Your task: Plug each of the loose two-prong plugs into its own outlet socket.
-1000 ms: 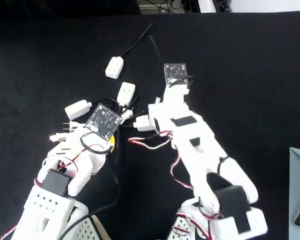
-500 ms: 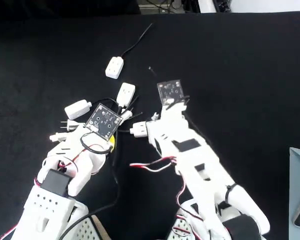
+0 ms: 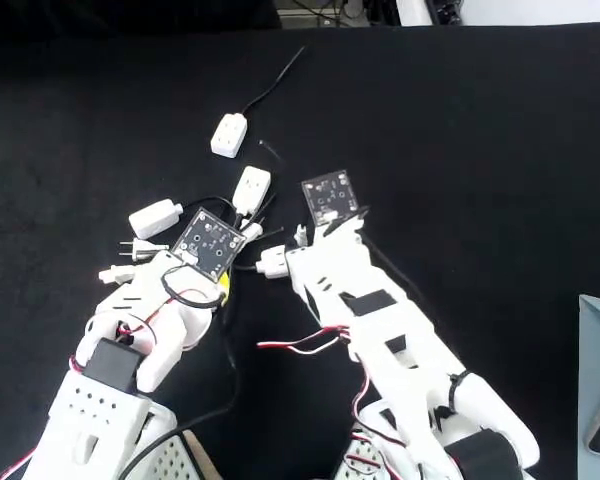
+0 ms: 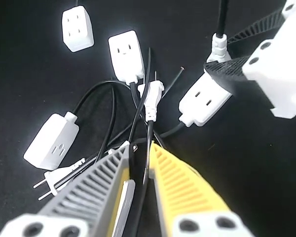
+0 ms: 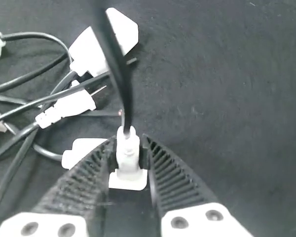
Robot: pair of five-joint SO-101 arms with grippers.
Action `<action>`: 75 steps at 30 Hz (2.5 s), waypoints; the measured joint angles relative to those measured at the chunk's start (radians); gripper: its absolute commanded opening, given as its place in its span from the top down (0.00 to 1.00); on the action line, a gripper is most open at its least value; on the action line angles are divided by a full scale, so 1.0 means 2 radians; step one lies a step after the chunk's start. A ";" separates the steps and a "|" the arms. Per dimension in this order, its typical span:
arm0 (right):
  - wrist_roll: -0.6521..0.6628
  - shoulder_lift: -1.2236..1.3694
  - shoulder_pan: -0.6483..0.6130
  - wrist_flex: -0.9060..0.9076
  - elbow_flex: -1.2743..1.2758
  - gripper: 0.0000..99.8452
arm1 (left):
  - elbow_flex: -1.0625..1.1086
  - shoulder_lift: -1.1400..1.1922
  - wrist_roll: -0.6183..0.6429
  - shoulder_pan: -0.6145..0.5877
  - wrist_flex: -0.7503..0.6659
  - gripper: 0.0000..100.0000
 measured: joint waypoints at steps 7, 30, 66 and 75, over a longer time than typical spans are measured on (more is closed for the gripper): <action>-0.090 -0.002 -0.001 0.073 -0.034 0.99 | 0.000 0.000 0.000 0.000 0.001 0.91; -0.143 -0.056 0.184 0.451 -0.288 0.99 | -0.279 0.422 -0.111 0.014 0.083 0.69; -0.110 -0.393 0.259 0.446 -0.060 0.99 | -0.515 0.790 -0.149 0.065 0.033 0.95; -0.110 -0.393 0.259 0.446 -0.060 0.99 | -0.512 0.775 -0.016 0.064 0.107 0.95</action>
